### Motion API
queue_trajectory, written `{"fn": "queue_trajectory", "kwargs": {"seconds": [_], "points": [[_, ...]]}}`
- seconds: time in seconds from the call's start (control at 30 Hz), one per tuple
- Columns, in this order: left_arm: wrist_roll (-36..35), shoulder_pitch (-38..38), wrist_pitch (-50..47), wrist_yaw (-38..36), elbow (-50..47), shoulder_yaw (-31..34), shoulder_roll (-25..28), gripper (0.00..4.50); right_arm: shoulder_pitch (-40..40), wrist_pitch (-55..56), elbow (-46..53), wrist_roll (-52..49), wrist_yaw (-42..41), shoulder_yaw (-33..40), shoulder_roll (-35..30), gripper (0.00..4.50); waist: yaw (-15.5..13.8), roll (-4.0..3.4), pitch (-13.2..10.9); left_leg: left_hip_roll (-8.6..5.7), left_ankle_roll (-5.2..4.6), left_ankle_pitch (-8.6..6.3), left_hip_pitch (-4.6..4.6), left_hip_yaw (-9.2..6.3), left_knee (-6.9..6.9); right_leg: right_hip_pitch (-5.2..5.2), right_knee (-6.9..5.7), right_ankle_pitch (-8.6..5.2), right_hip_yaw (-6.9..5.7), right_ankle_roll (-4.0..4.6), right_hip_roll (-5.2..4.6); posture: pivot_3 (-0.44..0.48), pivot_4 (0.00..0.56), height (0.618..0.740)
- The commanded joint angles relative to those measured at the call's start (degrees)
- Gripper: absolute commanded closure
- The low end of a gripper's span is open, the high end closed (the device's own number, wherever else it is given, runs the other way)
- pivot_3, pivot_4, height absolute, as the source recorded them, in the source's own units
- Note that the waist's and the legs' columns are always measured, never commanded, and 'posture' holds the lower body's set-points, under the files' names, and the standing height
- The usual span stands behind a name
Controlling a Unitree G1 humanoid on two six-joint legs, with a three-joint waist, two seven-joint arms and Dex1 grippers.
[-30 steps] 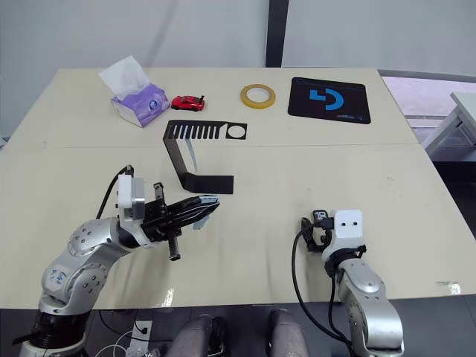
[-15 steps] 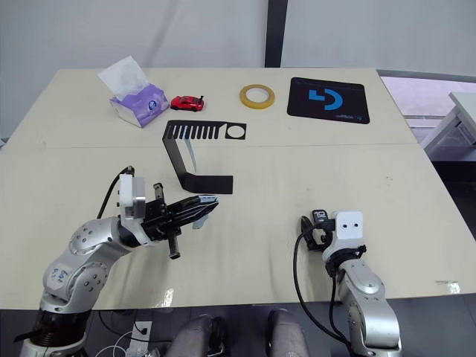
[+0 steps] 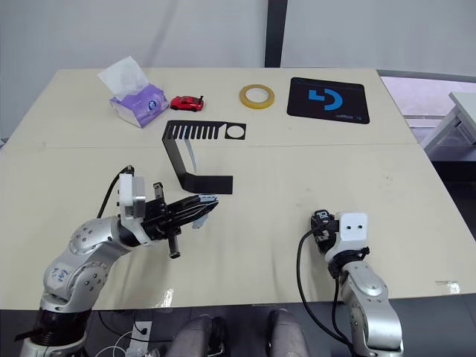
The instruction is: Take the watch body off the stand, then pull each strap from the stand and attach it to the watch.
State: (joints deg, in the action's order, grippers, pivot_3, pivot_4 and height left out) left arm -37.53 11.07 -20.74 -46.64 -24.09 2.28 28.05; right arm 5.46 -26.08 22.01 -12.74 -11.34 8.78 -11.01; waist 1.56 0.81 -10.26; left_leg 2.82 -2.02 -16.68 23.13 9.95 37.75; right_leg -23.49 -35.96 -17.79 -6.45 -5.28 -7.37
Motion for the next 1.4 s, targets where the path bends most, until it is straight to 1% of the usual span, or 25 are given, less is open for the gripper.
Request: {"fn": "queue_trajectory", "kwargs": {"seconds": [0.03, 0.17, 0.23, 0.33, 0.43, 0.5, 0.57, 0.7, 0.77, 0.87, 0.97, 1.13, 1.4], "points": [[0.4, 1.4, 1.6, -0.8, -0.3, 0.5, 0.1, 4.50, 0.5, 1.7, -1.6, 0.1, -1.9, -0.5, -1.3, 2.82, 0.0, 0.00, 0.0, 0.00, 0.00, 0.00, 0.00, 0.00, 0.00, 0.00, 0.00, 0.00, 0.00, 0.00, 0.00, 0.000, 0.150, 0.740], [1.3, 2.2, 2.5, -1.8, 0.5, 0.7, 0.7, 4.50, -0.9, 1.1, 0.6, -1.1, -4.4, -0.5, -3.5, 2.82, 0.0, 0.00, 0.0, -0.01, 0.00, 0.00, 0.00, 0.00, 0.01, 0.00, 0.00, 0.00, 0.00, 0.00, 0.01, 0.000, 0.150, 0.740], [2.6, 3.3, 4.1, -2.7, 1.6, 1.2, 1.5, 4.50, -2.7, -2.0, 3.1, -4.3, -6.8, 0.1, -5.1, 2.82, 0.0, 0.00, 0.0, -0.01, 0.00, 0.00, 0.00, 0.00, 0.00, 0.00, 0.00, 0.00, 0.01, 0.00, 0.01, 0.000, 0.150, 0.740], [7.6, 4.4, 9.8, -8.0, 3.8, 0.5, 5.3, 4.50, -7.1, -10.5, 7.3, -14.0, -11.9, 2.1, -8.9, 2.82, 0.0, -0.01, 0.0, -0.01, 0.00, 0.01, 0.00, 0.00, 0.01, -0.01, -0.02, 0.00, 0.01, 0.00, 0.02, 0.000, 0.150, 0.740], [14.3, 5.1, 18.6, -12.5, 6.3, -1.1, 8.9, 4.50, -12.4, -21.1, 9.0, -24.7, -15.3, 4.4, -13.0, 2.82, 0.1, -0.02, 0.0, 0.00, -0.01, 0.02, 0.00, 0.02, 0.01, -0.03, -0.04, 0.00, 0.02, 0.00, 0.04, 0.000, 0.150, 0.740], [17.3, 5.5, 22.8, -13.4, 7.3, -1.8, 10.0, 4.50, -15.0, -25.7, 9.3, -29.7, -16.7, 4.9, -14.9, 2.82, 0.1, -0.05, 0.0, 0.00, -0.01, 0.02, 0.00, 0.02, 0.01, -0.05, -0.05, 0.00, 0.03, 0.00, 0.04, 0.000, 0.150, 0.740], [18.9, 5.8, 26.0, -13.9, 7.4, -2.3, 10.0, 4.50, -18.3, -32.0, 9.2, -36.8, -16.9, 5.6, -16.5, 2.82, 0.0, -0.05, 0.0, 0.01, -0.01, 0.02, 0.01, 0.02, -0.01, -0.07, -0.02, 0.00, 0.00, 0.01, 0.01, 0.000, 0.150, 0.740], [21.5, 6.6, 30.8, -14.3, 7.4, -3.7, 9.4, 4.50, -24.1, -44.4, 7.3, -51.4, -14.6, 6.0, -18.1, 2.82, -0.2, -0.05, 0.0, -0.04, -0.15, -0.02, 0.06, -0.01, 0.00, -0.06, 0.02, 0.00, -0.05, 0.01, -0.19, 0.000, 0.150, 0.740], [22.6, 7.0, 31.7, -14.1, 7.1, -4.4, 9.5, 4.50, -26.1, -48.4, 6.4, -55.8, -12.9, 5.3, -18.6, 2.82, -0.1, -0.05, 0.0, -0.04, -0.18, -0.04, 0.06, -0.02, 0.02, -0.04, 0.03, 0.01, -0.06, 0.02, -0.22, 0.000, 0.150, 0.740], [23.4, 7.2, 31.7, -13.9, 6.7, -5.2, 9.7, 4.50, -27.9, -52.4, 5.3, -59.9, -9.0, 4.2, -18.9, 2.82, 0.0, -0.05, 0.0, -0.02, -0.19, -0.04, 0.06, -0.02, 0.01, -0.04, 0.02, 0.01, -0.07, 0.01, -0.21, 0.000, 0.150, 0.740], [23.8, 7.5, 31.3, -13.4, 6.3, -5.9, 9.6, 4.50, -29.2, -54.2, 4.2, -63.8, -5.2, 3.3, -18.6, 2.82, 0.0, -0.05, 0.0, -0.03, -0.20, -0.03, 0.07, 0.00, 0.02, -0.05, 0.01, 0.01, -0.08, 0.01, -0.20, 0.000, 0.150, 0.740], [24.2, 7.6, 30.0, -12.6, 5.7, -6.6, 9.5, 4.50, -30.6, -54.0, 2.7, -67.7, -0.2, 1.3, -18.4, 2.82, 0.0, -0.05, 0.0, -0.04, -0.20, -0.03, 0.08, 0.01, 0.02, -0.04, 0.01, 0.02, -0.07, -0.01, -0.17, 0.000, 0.150, 0.740], [28.2, 8.2, 29.8, -10.1, 6.2, -9.1, 8.6, 4.50, -31.9, -52.0, 0.9, -72.3, 6.0, -2.0, -17.9, 2.82, -0.1, -0.05, 0.0, -0.04, -0.21, -0.02, 0.09, 0.03, 0.04, -0.04, 0.01, 0.03, -0.07, -0.03, -0.14, 0.000, 0.150, 0.740]]}}
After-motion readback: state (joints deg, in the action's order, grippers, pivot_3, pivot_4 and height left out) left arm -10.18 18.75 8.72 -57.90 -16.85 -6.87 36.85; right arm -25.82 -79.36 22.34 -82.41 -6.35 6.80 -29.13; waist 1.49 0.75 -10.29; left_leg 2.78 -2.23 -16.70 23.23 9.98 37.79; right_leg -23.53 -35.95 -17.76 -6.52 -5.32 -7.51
